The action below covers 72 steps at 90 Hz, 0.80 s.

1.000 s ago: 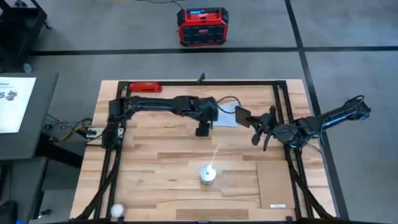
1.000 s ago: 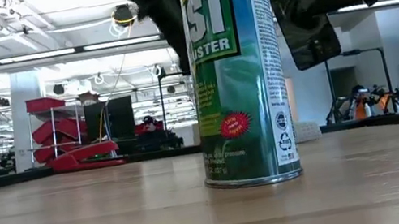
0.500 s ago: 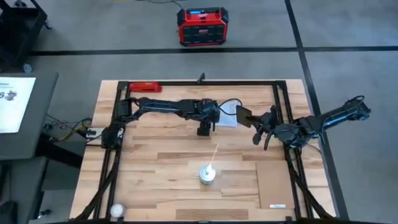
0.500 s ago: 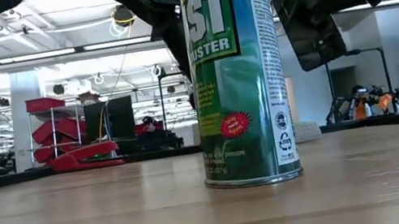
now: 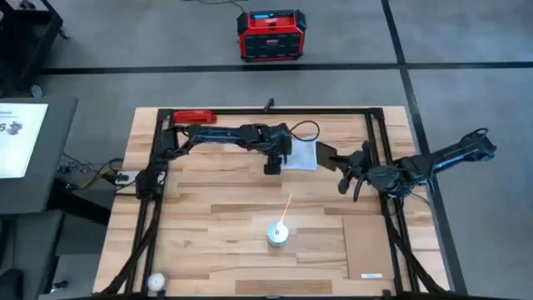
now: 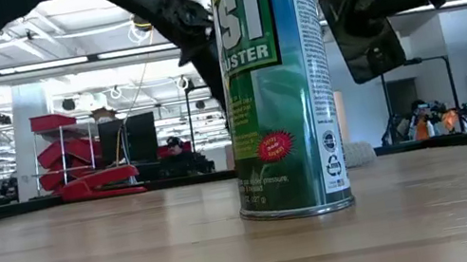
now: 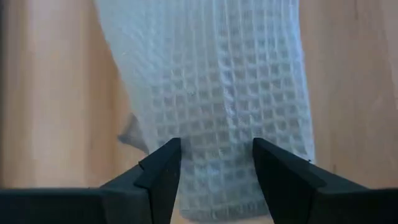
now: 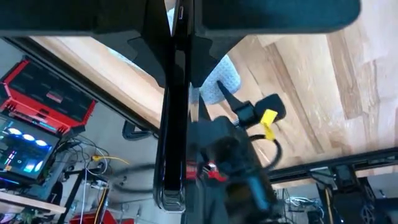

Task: Apply microfiber cloth
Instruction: Wipe the back of the black phone with the white microfiber cloth

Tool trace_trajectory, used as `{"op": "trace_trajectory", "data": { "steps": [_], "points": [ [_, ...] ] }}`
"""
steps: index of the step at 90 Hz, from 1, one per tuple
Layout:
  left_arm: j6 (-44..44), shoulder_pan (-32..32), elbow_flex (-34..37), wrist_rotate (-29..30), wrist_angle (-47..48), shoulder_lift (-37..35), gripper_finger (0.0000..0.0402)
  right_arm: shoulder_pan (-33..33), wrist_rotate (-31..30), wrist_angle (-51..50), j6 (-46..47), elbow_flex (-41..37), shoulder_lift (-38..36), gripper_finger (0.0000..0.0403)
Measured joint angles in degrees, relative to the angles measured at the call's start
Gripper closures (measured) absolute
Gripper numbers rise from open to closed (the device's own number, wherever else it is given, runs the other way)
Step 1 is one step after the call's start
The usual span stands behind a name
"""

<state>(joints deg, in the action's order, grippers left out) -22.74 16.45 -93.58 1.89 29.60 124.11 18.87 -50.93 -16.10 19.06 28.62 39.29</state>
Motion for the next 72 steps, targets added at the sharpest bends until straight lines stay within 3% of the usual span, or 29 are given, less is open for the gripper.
{"op": "trace_trajectory", "data": {
  "steps": [13,26,33,45,72],
  "points": [
    [-0.55,0.46,-0.13,-0.99,-0.95,2.95,0.0223,0.00,0.05,-0.15,-0.01,0.00,0.01,0.0389],
    [-4.65,-0.63,-0.33,6.23,-2.02,3.96,0.0232,0.00,0.23,-0.82,0.44,0.02,-0.04,0.0389],
    [-4.13,-0.95,-0.24,7.18,-2.04,4.03,0.0266,0.00,0.27,-0.61,0.60,0.02,-0.04,0.0389],
    [-2.34,-0.44,-0.14,7.18,-3.59,4.08,0.0378,-0.02,0.11,-0.65,0.60,0.02,-0.04,0.0389],
    [0.30,-0.57,0.22,7.17,-1.93,-2.61,0.0399,0.09,-1.72,-1.50,-0.05,0.02,-2.66,0.0389]
  ]
}}
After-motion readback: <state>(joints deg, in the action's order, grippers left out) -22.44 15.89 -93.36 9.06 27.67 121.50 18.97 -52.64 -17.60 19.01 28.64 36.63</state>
